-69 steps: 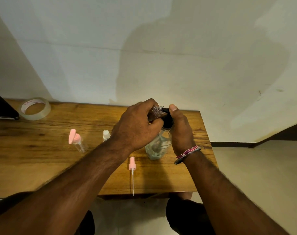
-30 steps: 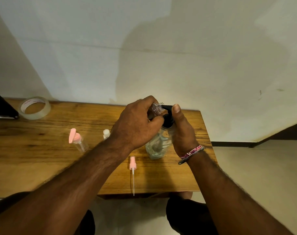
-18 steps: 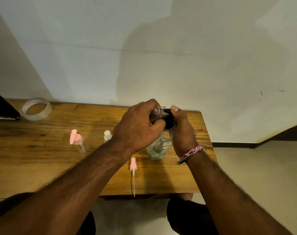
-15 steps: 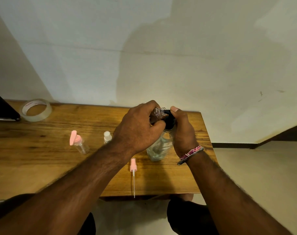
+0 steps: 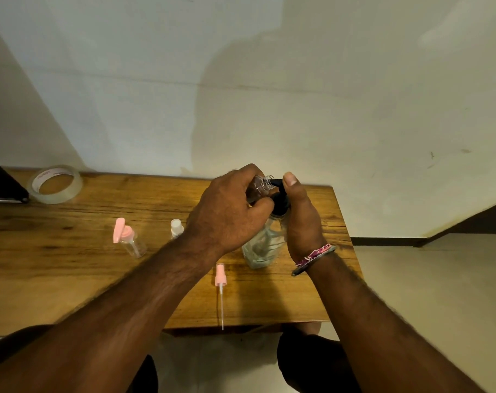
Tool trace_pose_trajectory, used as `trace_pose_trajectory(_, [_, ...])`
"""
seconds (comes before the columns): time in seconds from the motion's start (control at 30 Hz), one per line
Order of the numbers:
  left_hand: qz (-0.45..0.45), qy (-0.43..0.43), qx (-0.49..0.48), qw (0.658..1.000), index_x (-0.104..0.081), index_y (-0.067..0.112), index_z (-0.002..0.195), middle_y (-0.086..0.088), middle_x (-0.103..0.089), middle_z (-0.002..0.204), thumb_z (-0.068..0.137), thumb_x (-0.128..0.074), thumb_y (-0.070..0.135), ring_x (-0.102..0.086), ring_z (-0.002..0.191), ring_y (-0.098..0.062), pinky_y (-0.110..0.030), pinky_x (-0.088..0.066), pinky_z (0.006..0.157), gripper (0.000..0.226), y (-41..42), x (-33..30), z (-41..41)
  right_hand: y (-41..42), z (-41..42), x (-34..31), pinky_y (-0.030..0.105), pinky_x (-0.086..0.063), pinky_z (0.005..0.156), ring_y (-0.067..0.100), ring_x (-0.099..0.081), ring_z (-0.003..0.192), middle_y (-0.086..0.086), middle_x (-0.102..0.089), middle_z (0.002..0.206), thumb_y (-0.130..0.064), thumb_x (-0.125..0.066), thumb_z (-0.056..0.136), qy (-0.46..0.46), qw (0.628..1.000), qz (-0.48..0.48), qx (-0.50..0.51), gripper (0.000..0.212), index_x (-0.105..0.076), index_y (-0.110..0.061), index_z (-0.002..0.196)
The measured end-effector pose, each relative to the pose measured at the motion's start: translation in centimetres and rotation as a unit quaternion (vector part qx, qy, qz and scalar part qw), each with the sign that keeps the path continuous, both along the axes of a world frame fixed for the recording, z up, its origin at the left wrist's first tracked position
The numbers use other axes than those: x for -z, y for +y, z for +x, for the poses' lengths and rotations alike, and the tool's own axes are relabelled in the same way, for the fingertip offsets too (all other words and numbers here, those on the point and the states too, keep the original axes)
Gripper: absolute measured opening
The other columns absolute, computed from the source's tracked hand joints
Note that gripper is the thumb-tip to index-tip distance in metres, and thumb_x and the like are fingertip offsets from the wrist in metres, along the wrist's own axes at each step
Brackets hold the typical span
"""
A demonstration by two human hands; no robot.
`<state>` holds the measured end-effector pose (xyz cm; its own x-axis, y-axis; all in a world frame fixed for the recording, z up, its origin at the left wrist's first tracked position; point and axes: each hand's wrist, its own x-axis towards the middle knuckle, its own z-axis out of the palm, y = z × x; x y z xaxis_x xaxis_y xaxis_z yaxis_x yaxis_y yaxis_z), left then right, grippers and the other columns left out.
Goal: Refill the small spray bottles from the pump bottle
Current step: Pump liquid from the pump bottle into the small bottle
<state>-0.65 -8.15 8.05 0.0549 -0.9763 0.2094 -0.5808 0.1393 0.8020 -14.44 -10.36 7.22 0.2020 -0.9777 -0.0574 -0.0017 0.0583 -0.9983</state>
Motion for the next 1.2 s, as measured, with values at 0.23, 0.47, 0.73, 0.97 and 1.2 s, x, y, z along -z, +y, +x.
trace_pose_trajectory(0.23, [0.010, -0.003, 0.001, 1.000, -0.063, 0.024, 0.103, 0.005, -0.067, 0.088, 0.090, -0.069, 0.024, -0.062, 0.080, -0.013, -0.028, -0.045, 0.064, 0.015, 0.02, 0.14, -0.03, -0.34, 0.13, 0.33, 0.055, -0.049, 0.101, 0.018, -0.070, 0.093, -0.003, -0.077, 0.084, -0.066, -0.053, 0.079, -0.023, 1.000, 0.005, 0.011, 0.040, -0.082, -0.038, 0.081])
trace_pose_trajectory(0.47, [0.013, -0.005, 0.001, 1.000, -0.063, 0.022, 0.101, 0.004, -0.066, 0.086, 0.089, -0.070, 0.023, -0.061, 0.078, -0.015, -0.027, -0.042, 0.063, 0.014, 0.07, 0.23, -0.13, -0.50, 0.03, 0.43, 0.047, -0.052, 0.094, 0.016, -0.069, 0.091, -0.002, -0.076, 0.086, -0.066, -0.057, 0.072, -0.011, 0.999, 0.009, 0.034, 0.041, -0.081, -0.034, 0.078])
trace_pose_trajectory(0.73, [0.007, 0.004, 0.001, 1.000, -0.062, 0.024, 0.103, 0.005, -0.066, 0.089, 0.091, -0.070, 0.023, -0.061, 0.079, -0.012, -0.026, -0.043, 0.063, 0.014, 0.06, 0.06, -0.07, -0.01, 0.10, -0.03, 0.039, -0.052, 0.091, 0.005, -0.072, 0.087, -0.009, -0.078, 0.082, -0.055, -0.046, 0.092, 0.003, 1.000, -0.010, 0.003, 0.040, -0.081, -0.044, 0.077])
trace_pose_trajectory(0.97, [0.009, -0.001, 0.002, 1.000, -0.063, 0.023, 0.103, 0.006, -0.066, 0.088, 0.090, -0.070, 0.024, -0.062, 0.078, -0.011, -0.025, -0.043, 0.063, 0.015, 0.10, 0.11, -0.07, -0.37, 0.03, 0.35, 0.048, -0.051, 0.093, 0.013, -0.070, 0.088, -0.005, -0.077, 0.081, -0.064, -0.051, 0.083, -0.019, 1.000, 0.002, 0.007, 0.039, -0.081, -0.038, 0.078])
trace_pose_trajectory(1.2, [0.017, -0.013, 0.004, 1.000, -0.062, 0.025, 0.102, 0.007, -0.065, 0.087, 0.089, -0.070, 0.024, -0.060, 0.078, -0.012, -0.026, -0.042, 0.062, 0.015, 0.09, 0.44, -0.08, -0.49, 0.02, 0.46, 0.048, -0.049, 0.095, 0.016, -0.065, 0.091, -0.008, -0.074, 0.081, -0.056, -0.061, 0.078, -0.037, 0.998, 0.022, 0.036, 0.028, -0.081, -0.036, 0.075])
